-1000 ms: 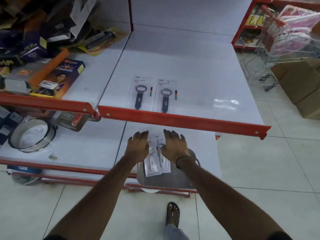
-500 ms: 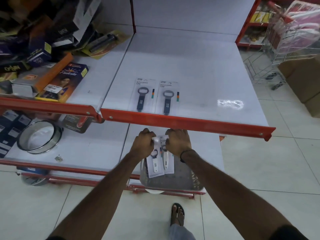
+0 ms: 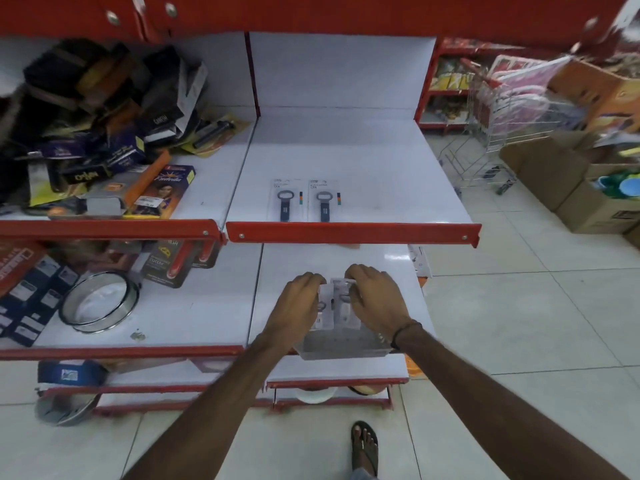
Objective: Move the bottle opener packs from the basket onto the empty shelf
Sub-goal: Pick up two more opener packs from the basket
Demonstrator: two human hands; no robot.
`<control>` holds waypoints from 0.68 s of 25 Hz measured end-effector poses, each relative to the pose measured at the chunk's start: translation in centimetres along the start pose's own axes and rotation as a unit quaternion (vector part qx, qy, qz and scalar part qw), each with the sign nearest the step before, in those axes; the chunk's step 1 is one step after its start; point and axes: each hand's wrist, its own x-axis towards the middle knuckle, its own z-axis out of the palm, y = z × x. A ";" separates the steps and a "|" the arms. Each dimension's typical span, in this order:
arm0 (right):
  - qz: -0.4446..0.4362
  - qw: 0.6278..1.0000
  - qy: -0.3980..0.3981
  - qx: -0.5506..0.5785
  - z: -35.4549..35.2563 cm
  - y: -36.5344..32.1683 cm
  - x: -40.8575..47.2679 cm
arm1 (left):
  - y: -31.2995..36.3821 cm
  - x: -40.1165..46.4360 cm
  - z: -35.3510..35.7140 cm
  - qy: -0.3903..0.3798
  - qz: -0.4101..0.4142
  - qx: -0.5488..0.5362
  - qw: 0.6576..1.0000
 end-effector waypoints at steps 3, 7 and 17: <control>-0.017 0.994 0.108 0.022 -5.6 -0.8 1.1 | 3.1 0.5 -3.6 0.079 0.081 -0.027 0.993; 0.004 0.977 0.204 0.063 -13.5 -0.3 5.4 | 7.6 5.7 -9.8 0.191 0.129 -0.061 0.971; 0.082 0.979 0.177 0.056 -18.3 7.5 17.1 | 10.8 22.4 -13.7 0.136 0.094 -0.044 0.985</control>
